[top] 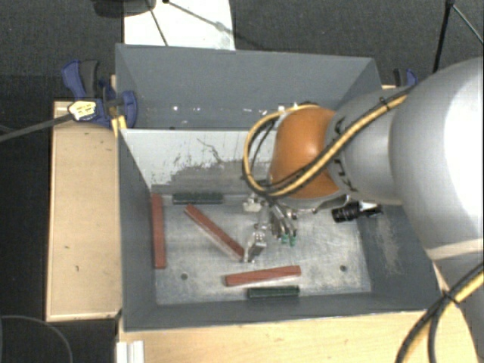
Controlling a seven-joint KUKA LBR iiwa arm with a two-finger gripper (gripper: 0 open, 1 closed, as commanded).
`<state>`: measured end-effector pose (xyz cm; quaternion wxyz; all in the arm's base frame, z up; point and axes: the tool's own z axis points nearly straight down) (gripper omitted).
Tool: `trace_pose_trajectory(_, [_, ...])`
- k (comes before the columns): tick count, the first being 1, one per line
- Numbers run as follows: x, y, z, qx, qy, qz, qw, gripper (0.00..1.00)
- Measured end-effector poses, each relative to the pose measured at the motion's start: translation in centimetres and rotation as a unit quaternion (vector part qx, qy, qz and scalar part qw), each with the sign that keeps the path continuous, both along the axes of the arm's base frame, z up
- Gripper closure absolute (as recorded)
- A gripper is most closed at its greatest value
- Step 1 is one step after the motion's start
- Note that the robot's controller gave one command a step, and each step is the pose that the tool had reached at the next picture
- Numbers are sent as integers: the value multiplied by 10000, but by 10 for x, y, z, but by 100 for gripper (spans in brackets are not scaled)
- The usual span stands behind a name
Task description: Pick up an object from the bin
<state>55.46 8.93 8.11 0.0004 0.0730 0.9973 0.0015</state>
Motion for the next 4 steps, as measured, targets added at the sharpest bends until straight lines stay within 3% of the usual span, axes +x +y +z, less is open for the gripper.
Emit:
trace_pose_trajectory(1, [-27,21,-8,-14,-21,59,10000,0])
trace_pose_trajectory(2, [-17,44,-7,1,-44,-180,9998,100])
trace_pose_trajectory(3, [-17,44,-7,1,-44,-175,9998,100])
trace_pose_trajectory(4, [-33,31,184,-1,-37,-421,9991,100])
